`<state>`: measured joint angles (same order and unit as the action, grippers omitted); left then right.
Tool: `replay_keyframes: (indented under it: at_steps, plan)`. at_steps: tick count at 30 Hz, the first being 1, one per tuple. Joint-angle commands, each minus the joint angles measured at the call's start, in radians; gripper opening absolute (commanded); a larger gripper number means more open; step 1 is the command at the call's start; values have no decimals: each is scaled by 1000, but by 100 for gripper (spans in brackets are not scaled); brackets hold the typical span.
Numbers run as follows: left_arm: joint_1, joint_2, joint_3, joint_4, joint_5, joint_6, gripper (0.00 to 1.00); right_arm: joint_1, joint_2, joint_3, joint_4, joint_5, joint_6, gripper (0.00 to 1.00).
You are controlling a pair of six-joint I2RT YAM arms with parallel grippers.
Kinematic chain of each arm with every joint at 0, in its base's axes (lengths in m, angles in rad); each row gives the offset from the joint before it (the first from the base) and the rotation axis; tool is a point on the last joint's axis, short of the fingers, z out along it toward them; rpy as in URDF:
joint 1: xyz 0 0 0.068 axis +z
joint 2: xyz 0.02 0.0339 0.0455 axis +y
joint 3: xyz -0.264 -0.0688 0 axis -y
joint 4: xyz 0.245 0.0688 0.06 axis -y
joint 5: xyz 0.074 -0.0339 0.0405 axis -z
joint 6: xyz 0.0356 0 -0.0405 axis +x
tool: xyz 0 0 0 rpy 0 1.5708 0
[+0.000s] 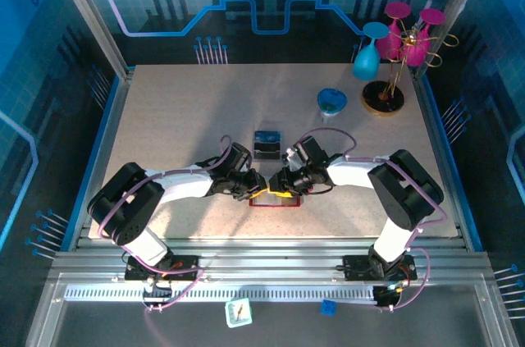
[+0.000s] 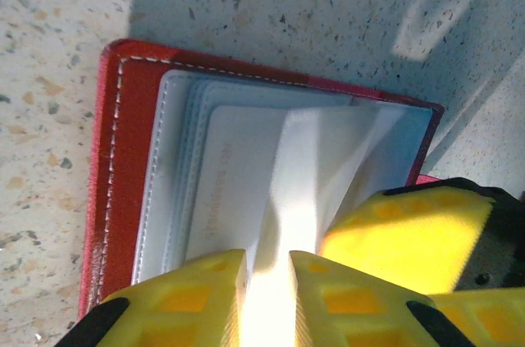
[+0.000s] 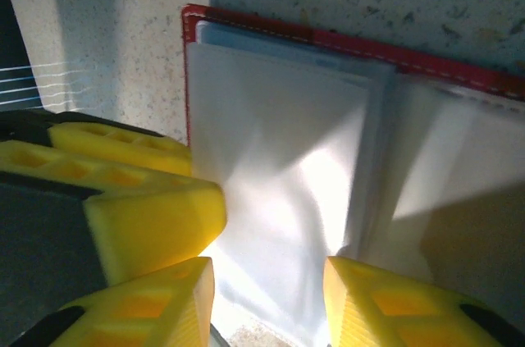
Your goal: Take the credit cards out of the card holder
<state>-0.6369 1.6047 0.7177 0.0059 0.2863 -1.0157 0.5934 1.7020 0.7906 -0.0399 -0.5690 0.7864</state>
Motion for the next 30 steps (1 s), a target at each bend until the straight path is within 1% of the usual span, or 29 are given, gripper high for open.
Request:
replay_keyframes:
  at_steps: [1,7,12,16,25,30]
  plan:
    - [3,3,29,-10,29,9,23,-21,-71,4,-43,-3,7,41]
    - [2,-5,53,-27,36,22,25,-61,-158,10,-125,23,-25,42]
    - [1,-15,87,-55,45,38,29,-120,-226,-4,-178,29,-53,42]
    - [-7,-5,118,-64,54,46,30,-176,-273,-24,-209,26,-73,42]
    - [-51,72,204,-69,75,53,32,-278,-372,-55,-272,14,-108,42]
    - [-76,125,260,-70,85,55,37,-311,-408,-77,-290,8,-119,43]
